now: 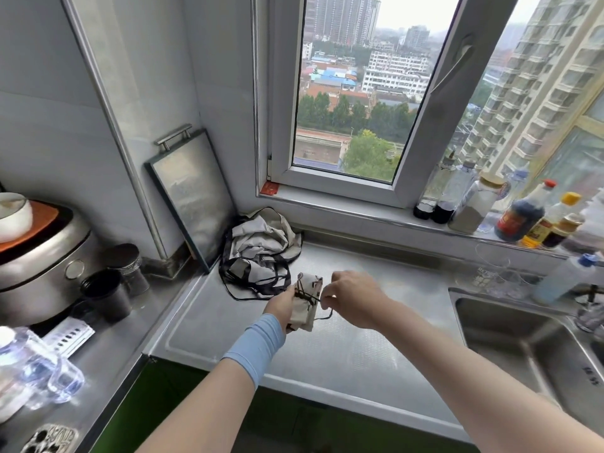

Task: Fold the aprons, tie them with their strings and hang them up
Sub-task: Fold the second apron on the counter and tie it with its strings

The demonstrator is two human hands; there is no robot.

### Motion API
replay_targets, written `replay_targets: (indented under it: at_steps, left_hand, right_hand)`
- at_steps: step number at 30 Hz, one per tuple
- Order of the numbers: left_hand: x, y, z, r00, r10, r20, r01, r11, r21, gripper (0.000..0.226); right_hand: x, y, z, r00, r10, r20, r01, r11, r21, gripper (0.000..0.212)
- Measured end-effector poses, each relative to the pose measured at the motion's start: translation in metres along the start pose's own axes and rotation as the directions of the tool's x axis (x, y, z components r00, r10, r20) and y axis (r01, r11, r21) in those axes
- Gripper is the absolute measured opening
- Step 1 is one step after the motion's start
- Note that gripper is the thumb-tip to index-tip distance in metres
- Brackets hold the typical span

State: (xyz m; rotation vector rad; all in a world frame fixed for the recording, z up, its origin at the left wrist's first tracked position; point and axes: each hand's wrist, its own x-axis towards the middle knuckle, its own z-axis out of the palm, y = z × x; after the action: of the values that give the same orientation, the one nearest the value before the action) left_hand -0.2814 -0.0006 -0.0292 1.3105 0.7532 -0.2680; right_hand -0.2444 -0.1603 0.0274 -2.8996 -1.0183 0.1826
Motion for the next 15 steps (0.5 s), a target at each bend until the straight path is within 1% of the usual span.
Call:
replay_targets:
  at_steps: [1,2,3,4,5,6,8,9,10,11,12,13,14,15]
  left_hand:
    - [0.004,-0.001,0.002,1.000,0.011,0.003,-0.011,0.999,-0.034,0.039]
    - [0.006,0.000,0.004,0.999,0.036,0.004,-0.036,0.998,-0.042,0.040]
    - [0.007,0.001,0.007,0.996,0.084,0.005,-0.084,0.996,-0.011,0.042]
    - [0.008,0.001,0.009,0.989,0.148,0.009,-0.149,0.988,0.042,0.043]
    - [0.011,0.001,0.011,0.977,0.209,0.039,-0.212,0.972,0.105,0.042]
    - [0.012,0.001,0.011,0.961,0.266,0.081,-0.276,0.951,0.143,0.039]
    - [0.013,-0.005,0.012,0.902,0.390,0.184,-0.419,0.894,0.159,0.033]
    - [0.014,-0.010,0.011,0.859,0.454,0.235,-0.500,0.842,0.202,0.031]
    - [0.014,-0.015,0.011,0.803,0.521,0.289,-0.591,0.756,0.282,0.033]
    - [0.019,-0.021,0.010,0.752,0.574,0.326,-0.660,0.653,0.372,0.035]
    - [0.028,-0.028,0.010,0.715,0.603,0.355,-0.697,0.571,0.433,0.036]
    - [0.031,-0.034,0.010,0.686,0.622,0.377,-0.720,0.506,0.474,0.037]
    - [0.038,-0.040,0.009,0.671,0.630,0.392,-0.730,0.468,0.498,0.038]
    - [0.043,-0.045,0.008,0.672,0.624,0.399,-0.728,0.458,0.511,0.038]
  right_hand:
    - [-0.003,0.002,0.007,0.995,0.075,0.070,-0.084,0.988,0.127,0.020]
    - [-0.004,0.005,0.015,0.975,0.142,0.170,-0.190,0.931,0.312,0.020]
    - [-0.005,0.007,0.021,0.945,0.184,0.269,-0.300,0.814,0.498,0.019]
    - [-0.007,0.010,0.027,0.915,0.211,0.345,-0.394,0.656,0.643,0.017]
    - [-0.007,0.012,0.032,0.884,0.231,0.407,-0.467,0.475,0.746,0.017]
    - [-0.004,0.016,0.038,0.851,0.249,0.463,-0.522,0.288,0.803,0.019]
    - [0.003,0.025,0.047,0.787,0.254,0.562,-0.570,-0.049,0.820,0.023]
    - [0.007,0.028,0.050,0.765,0.238,0.598,-0.567,-0.192,0.801,0.026]
    - [0.011,0.033,0.052,0.749,0.220,0.625,-0.555,-0.306,0.773,0.031]
    - [0.016,0.037,0.053,0.737,0.188,0.649,-0.545,-0.402,0.735,0.038]
    - [0.021,0.042,0.056,0.725,0.153,0.672,-0.548,-0.463,0.697,0.047]
    - [0.022,0.044,0.056,0.726,0.128,0.676,-0.549,-0.483,0.682,0.054]
    - [0.025,0.046,0.058,0.725,0.121,0.678,-0.561,-0.468,0.683,0.056]
    - [0.028,0.046,0.060,0.727,0.120,0.676,-0.572,-0.440,0.693,0.051]
